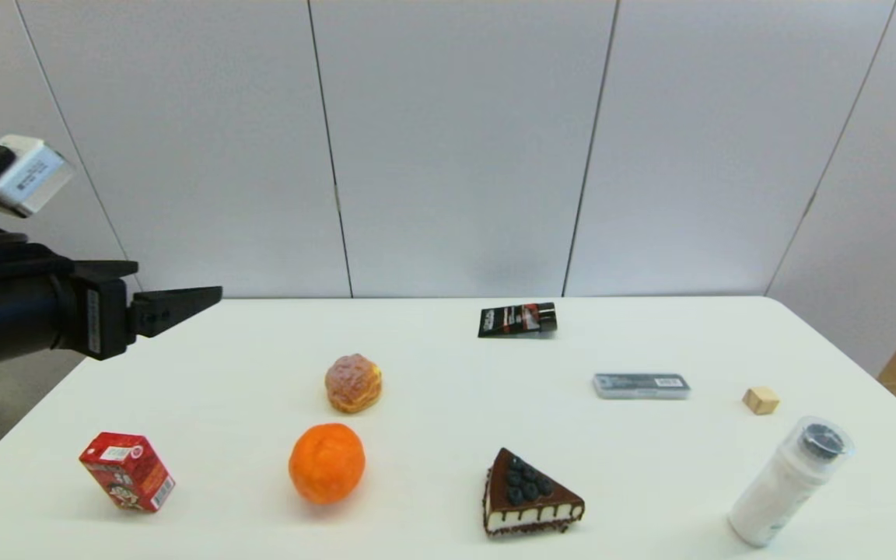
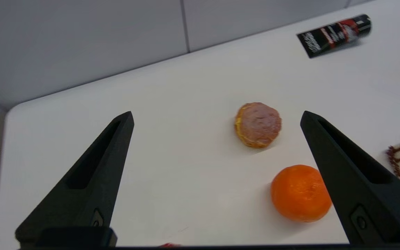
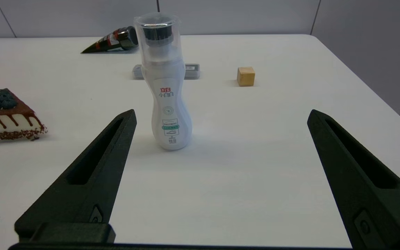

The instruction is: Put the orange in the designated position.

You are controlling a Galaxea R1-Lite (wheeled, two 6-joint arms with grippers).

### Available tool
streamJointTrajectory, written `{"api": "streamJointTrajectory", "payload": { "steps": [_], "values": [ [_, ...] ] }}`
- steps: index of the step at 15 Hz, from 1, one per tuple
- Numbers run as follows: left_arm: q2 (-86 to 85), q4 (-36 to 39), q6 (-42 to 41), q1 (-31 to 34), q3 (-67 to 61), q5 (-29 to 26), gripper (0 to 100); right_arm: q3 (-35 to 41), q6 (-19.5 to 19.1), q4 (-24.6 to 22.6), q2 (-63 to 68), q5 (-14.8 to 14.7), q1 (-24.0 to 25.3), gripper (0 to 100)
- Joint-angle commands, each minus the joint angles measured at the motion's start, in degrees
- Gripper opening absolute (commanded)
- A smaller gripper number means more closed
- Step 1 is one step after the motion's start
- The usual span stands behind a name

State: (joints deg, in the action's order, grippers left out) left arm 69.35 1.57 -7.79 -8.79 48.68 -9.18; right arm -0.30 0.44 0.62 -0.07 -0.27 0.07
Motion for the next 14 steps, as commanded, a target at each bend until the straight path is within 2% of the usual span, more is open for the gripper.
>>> {"api": "streamJointTrajectory", "payload": {
  "steps": [1,9,14],
  "values": [
    [-8.97,0.19,-0.03,5.89,-3.50,-0.05,100,-0.05,0.00,-0.01,0.07,0.00,0.01,100],
    [-29.54,0.10,0.06,10.37,-14.75,0.04,100,-0.05,0.00,-0.01,0.07,0.00,0.01,100],
    [-43.60,-0.08,0.06,10.46,-22.75,-0.05,100,-0.05,0.00,-0.01,0.07,0.00,0.01,100]
  ]
}}
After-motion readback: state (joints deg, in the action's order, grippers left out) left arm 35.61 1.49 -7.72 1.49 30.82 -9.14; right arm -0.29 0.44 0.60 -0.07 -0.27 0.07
